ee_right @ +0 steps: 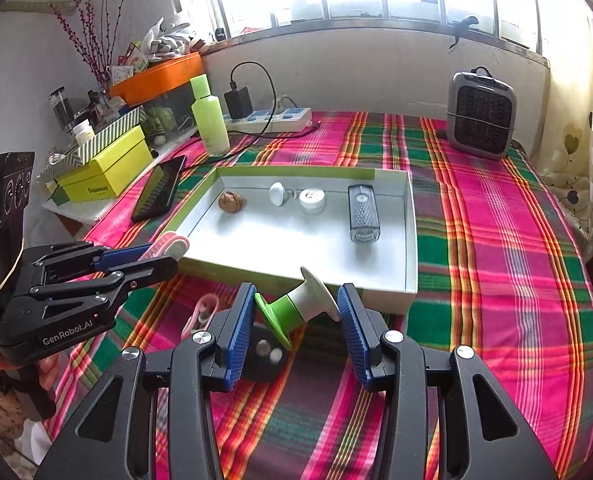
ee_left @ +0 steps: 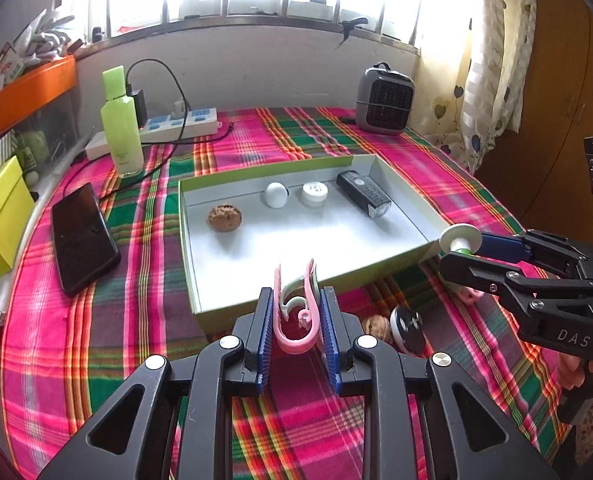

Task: Organize objects
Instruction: 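Grip the green-and-white spool with the right tool and lift it, then carry the pink clip and green spool into the tray with both tools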

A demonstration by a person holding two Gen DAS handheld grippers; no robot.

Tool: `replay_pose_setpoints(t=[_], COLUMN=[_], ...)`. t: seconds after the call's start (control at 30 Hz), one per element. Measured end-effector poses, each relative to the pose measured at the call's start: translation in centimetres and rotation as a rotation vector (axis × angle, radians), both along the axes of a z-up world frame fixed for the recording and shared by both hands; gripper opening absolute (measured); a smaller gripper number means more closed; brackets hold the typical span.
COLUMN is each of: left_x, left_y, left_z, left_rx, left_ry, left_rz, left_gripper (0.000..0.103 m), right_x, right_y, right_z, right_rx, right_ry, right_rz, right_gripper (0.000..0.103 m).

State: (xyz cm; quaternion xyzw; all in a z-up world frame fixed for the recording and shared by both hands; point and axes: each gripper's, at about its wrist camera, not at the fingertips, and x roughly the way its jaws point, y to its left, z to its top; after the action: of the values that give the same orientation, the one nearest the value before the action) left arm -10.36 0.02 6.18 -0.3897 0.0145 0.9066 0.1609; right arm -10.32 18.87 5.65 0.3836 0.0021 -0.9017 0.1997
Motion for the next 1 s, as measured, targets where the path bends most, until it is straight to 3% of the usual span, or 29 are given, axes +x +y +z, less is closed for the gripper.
replay_pose_setpoints(t=[0.33, 1.0], left_x=[-3.9, -9.1], left_y=[0.4, 1.5], left_z=[-0.3, -2.3], left_rx=[0.011, 0.008], left_ry=[-0.021, -0.076], left_rz=[0.006, 0.015], left_gripper=[0.021, 0.021], right_x=[-4.0, -10.0], right_y=[-0.7, -2.1], right_z=[0.1, -2.6], right_rx=[0.019, 0.068], right_ry=[0.002, -0.054], right_rz=[0.008, 0.045], right_gripper=[0.044, 0.044])
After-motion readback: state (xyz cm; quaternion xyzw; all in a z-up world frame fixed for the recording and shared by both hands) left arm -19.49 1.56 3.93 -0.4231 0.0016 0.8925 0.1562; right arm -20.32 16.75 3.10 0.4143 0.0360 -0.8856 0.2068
